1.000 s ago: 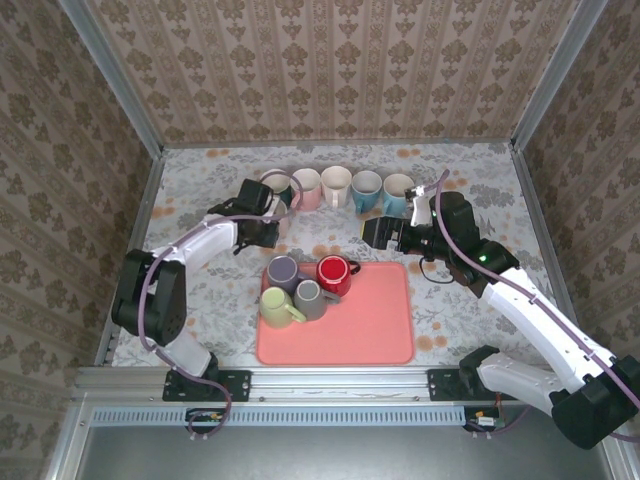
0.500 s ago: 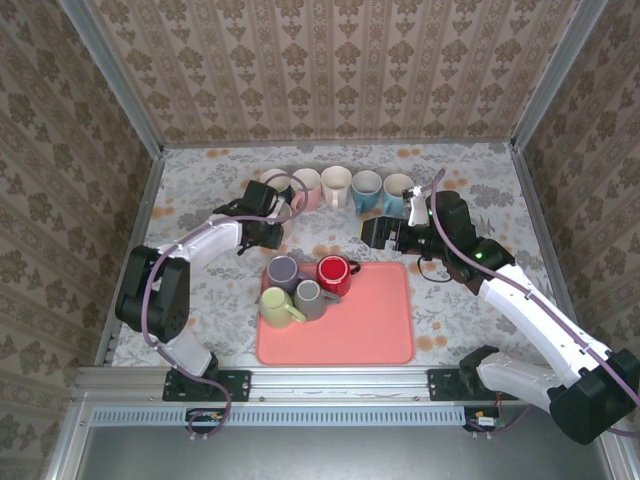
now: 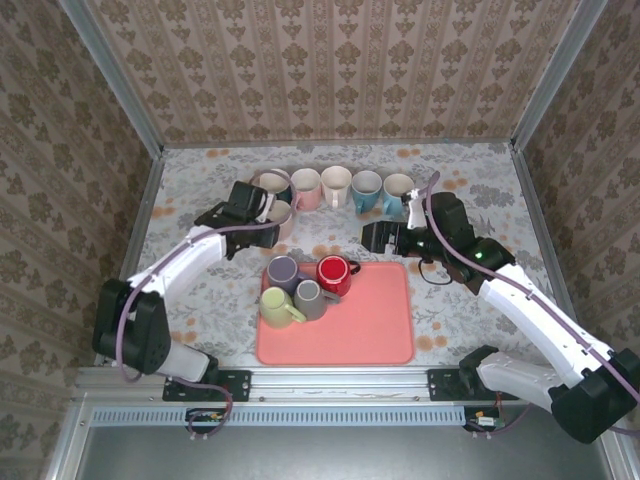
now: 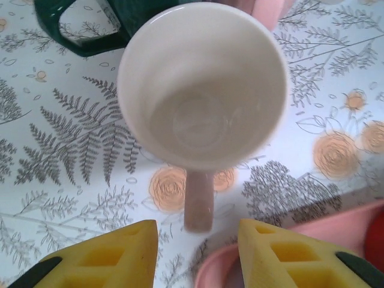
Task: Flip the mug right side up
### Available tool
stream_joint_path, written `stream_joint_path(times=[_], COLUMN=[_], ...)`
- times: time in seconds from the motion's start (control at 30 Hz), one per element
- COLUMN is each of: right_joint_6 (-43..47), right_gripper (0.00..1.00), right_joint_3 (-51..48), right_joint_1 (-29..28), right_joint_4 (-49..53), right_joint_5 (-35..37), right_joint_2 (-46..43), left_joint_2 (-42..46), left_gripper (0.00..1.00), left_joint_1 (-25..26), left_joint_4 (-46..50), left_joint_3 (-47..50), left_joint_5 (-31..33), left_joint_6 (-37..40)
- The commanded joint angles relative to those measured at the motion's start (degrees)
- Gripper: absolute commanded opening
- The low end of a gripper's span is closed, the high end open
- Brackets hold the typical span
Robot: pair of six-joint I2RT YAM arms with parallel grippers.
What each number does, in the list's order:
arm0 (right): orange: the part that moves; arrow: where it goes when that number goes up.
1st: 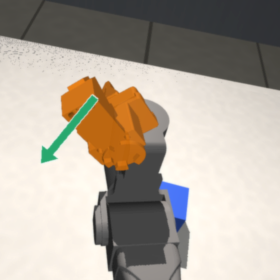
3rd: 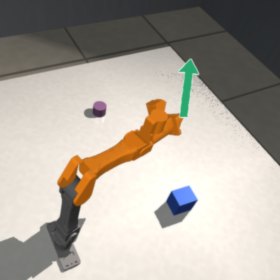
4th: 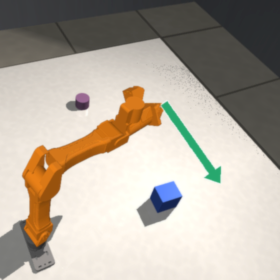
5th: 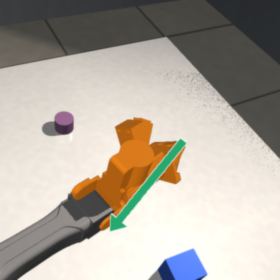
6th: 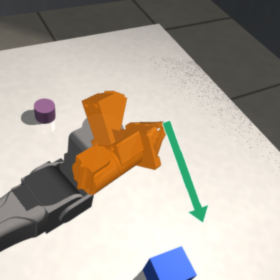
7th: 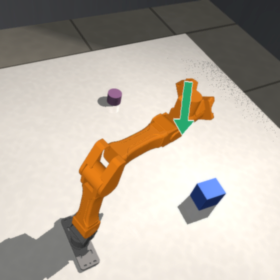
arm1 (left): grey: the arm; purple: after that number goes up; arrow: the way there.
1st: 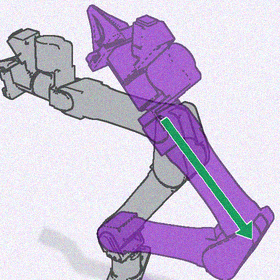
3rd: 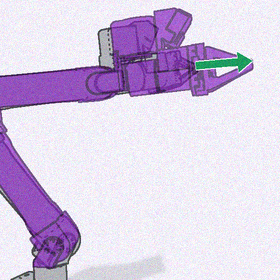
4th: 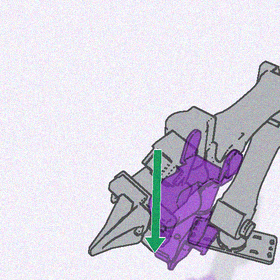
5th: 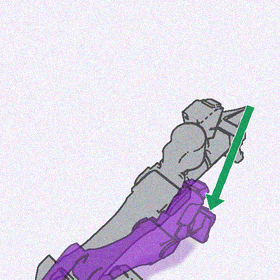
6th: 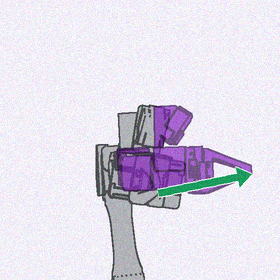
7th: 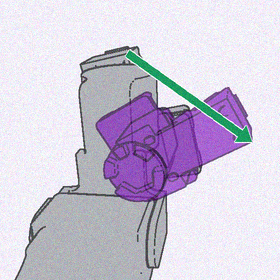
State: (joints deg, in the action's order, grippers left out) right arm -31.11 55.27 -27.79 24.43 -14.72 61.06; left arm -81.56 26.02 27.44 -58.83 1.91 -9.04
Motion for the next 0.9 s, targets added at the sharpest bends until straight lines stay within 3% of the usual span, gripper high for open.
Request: stream_joint_path(times=[0.0, 0.27, 0.4, 0.67, 0.87], right_joint_6=[5.9, 18.5, 21.1, 19.4, 17.4], right_gripper=[1.00, 1.00, 1.00, 0.99, 0.95], right_joint_3=[4.6, 14.5, 17.0, 28.0, 37.9], right_joint_1=[-3.6, -21.8, -28.3, -33.7, -36.1], right_joint_4=[4.6, 12.8, 11.4, 16.6, 21.4], right_joint_5=[2.7, 13.3, 17.4, 18.4, 19.1], right_joint_2=[1.7, 13.4, 17.5, 31.3, 41.7], left_joint_2=[5.6, 17.5, 20.6, 21.0, 25.2], left_gripper=[0.41, 0.43, 0.50, 0.55, 0.55], left_joint_1=[2.1, 0.4, -3.7, -8.1, -13.1], left_joint_4=[5.5, 13.5, 14.6, 14.0, 10.9], left_joint_3=[1.2, 1.0, 2.3, 3.6, 7.6], left_joint_5=[-0.8, -0.6, 1.6, 9.9, 8.8], left_joint_6=[-2.5, -4.9, -7.6, -13.9, -17.1])
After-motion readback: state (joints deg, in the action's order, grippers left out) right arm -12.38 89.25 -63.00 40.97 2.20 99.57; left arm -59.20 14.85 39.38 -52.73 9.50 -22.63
